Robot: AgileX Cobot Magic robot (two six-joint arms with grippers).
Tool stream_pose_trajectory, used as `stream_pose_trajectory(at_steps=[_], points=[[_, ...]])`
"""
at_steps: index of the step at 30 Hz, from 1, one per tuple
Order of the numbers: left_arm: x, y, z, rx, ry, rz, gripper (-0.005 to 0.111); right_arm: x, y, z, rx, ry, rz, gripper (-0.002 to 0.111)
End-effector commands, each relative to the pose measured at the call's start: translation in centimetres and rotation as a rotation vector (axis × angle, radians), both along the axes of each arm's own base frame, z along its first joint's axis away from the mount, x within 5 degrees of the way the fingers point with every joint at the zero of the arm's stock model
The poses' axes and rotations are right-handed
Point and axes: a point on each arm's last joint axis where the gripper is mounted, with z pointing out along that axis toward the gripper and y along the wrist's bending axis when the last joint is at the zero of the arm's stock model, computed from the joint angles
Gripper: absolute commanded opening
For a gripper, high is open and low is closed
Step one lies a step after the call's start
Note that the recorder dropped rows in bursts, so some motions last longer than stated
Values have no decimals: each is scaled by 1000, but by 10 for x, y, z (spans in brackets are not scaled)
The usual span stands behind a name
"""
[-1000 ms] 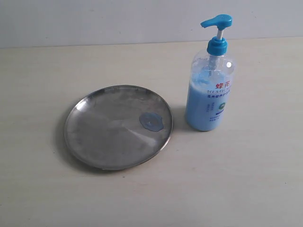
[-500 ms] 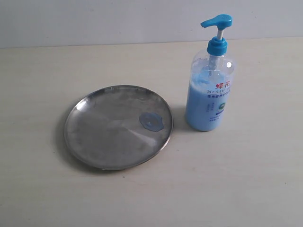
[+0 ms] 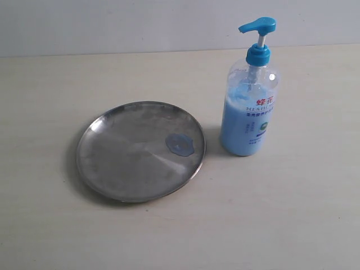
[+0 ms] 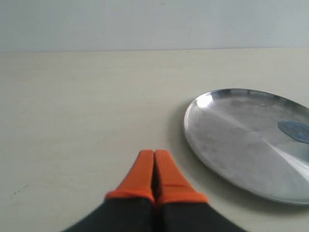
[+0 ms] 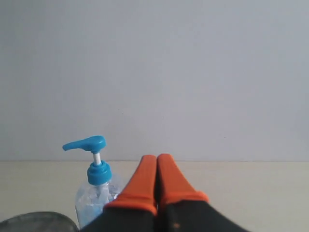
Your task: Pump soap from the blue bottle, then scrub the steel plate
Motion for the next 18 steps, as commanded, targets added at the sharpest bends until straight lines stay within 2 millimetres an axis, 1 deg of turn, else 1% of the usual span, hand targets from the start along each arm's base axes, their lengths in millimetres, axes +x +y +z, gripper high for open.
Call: stream_pose_trajectory(at_steps=[1,3,4,5,6,7,10,12,14,15,17,18], points=[[0,0,0,-5,-11,-4,0,0,1,8,61,-57,11,0],[0,0,0,-5,-11,-4,0,1,1,5,63,-23,11,0],[0,0,0,-5,-11,-4,0,5,2,2,68,14,14,0],[0,0,0,-5,-11,-4,0,9,2,-1,37,69,15,0],[0,0,0,-5,-11,-4,0,18,3,-6,0,167,18,0],[0,0,0,-5,-11,-4,0,26,3,-7,-18,230,20,0],[0,0,0,-5,-11,-4,0,43,5,-10,-81,357,42,0],[0,0,0,-5,-11,-4,0,62,9,-14,-163,478,110,0],[0,0,0,-5,-11,-4,0,75,14,-21,-193,551,177,1],[0,0,0,-5,-11,-4,0,82,17,-26,-204,586,211,3],[0,0,0,-5,-11,-4,0,101,22,-42,-204,687,278,16],[0,0,0,-5,-11,-4,0,106,23,-47,-205,716,286,21]])
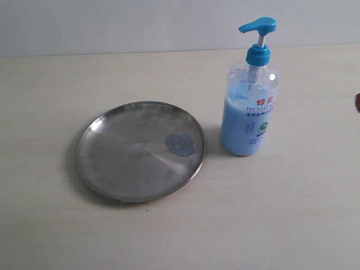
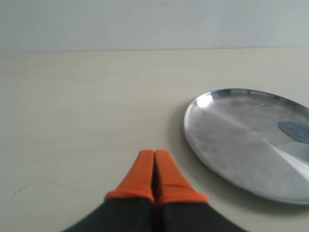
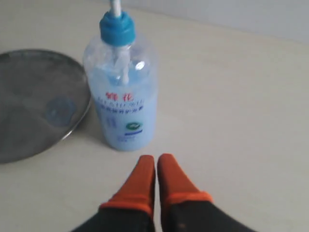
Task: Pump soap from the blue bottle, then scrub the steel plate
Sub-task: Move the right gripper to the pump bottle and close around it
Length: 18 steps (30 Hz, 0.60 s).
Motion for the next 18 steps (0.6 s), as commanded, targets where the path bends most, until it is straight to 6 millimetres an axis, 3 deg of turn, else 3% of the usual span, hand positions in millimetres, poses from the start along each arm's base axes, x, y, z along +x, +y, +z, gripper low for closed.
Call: stream_pose_trajectory(at_steps=[1,11,18], points=[[0,0,0,-5,-11,-4,0,26,5,-24,-3,151,63,27],[0,0,0,-5,-11,-4,0,63,7,-50,0,285,61,71],[0,0,0,-5,-11,-4,0,75,13,-50,72,207,78,76]])
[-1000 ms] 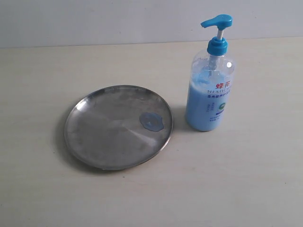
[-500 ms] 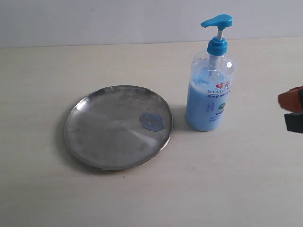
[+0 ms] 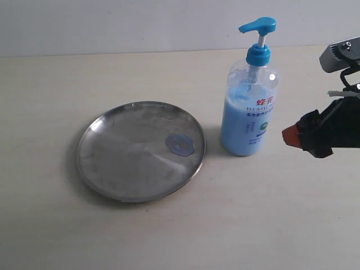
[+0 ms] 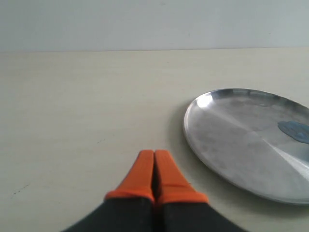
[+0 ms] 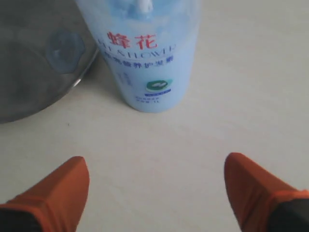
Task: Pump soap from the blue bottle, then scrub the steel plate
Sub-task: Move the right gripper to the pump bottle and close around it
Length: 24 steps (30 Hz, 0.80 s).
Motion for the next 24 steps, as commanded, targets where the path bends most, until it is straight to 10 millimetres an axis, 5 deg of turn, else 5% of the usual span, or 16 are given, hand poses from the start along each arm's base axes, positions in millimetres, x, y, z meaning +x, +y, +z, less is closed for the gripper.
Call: stream_pose_trajectory(at_steps=[1,13,24], points=[[0,0,0,-5,-11,-4,0,11,3,4,49,-73,-2,76],[0,0,0,-5,-11,-4,0,31,39,-21,14,-112,16,76],[0,0,0,-5,-11,-4,0,52,38,-54,-26,-96,-119,79]])
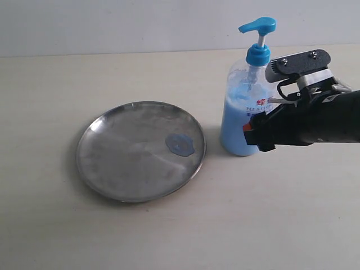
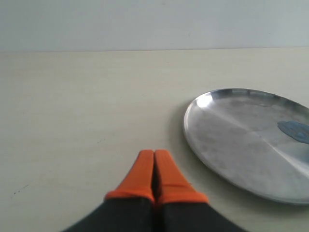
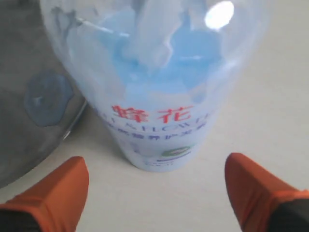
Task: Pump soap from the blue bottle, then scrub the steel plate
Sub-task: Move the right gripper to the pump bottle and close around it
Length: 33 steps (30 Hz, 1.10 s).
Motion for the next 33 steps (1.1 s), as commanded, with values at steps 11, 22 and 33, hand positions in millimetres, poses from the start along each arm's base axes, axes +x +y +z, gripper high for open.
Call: stream_pose_trajectory(at_steps=[11,22,33], points=[[0,0,0,-5,-11,-4,0,16,-6,-5,-61,-112,-86,101],[0,0,0,-5,-11,-4,0,5,1,-9,111,-332,-34,101],[0,0,0,-5,-11,-4,0,-5,-4,-33,88,-462,-14,101]])
